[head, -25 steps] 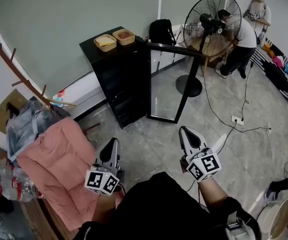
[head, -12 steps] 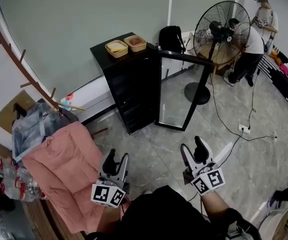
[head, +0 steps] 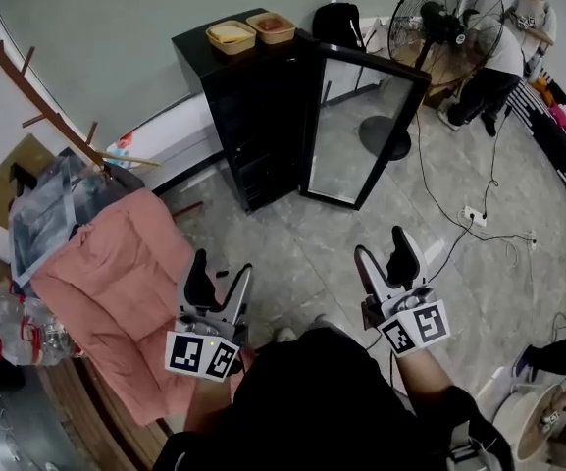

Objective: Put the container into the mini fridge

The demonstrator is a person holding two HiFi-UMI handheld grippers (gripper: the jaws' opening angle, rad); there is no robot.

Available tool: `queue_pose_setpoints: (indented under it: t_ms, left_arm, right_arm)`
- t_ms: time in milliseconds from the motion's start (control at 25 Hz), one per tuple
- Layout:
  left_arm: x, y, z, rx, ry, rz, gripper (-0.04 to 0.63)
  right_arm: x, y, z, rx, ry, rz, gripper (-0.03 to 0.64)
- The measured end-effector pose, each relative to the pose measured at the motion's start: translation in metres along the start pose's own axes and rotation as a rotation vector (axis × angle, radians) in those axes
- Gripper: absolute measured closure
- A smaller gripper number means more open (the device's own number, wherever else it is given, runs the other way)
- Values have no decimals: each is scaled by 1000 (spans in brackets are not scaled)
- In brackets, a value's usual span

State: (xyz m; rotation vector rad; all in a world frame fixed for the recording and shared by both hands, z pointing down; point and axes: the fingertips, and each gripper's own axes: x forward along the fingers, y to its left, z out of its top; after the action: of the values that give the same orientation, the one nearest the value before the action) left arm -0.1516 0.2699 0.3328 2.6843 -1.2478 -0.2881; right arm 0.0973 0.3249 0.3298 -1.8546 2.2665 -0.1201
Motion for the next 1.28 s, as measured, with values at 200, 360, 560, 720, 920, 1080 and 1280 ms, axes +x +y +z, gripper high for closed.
queue_pose_setpoints:
  t_ms: [200,360,560,720,920,1080,1280]
  left_arm:
    - [-8,18,-14,-43,25,30,227]
    - [-2,35,-14,-35,17,75,227]
    - [23,43,-17,-29,14,99,227]
    - [58,56,-15,-24,7,117,227]
    - [111,68,-11,3,7,121,227]
    - [154,71,-13,3,19,90,227]
    - [201,74,-9,35,9,88,227]
  right_arm:
    - [11,10,-12,-7,43,21,282]
    - [33,10,-10,1,32,37,282]
    - [69,-3,-23,-14,58,97,282]
    - [110,-12,-29,-1,71,155,282]
    - [163,-43,-31,5,80,194,284]
    - [196,-72,-28,14,81,201,291]
    - [236,-105,-22,20,76,224,307]
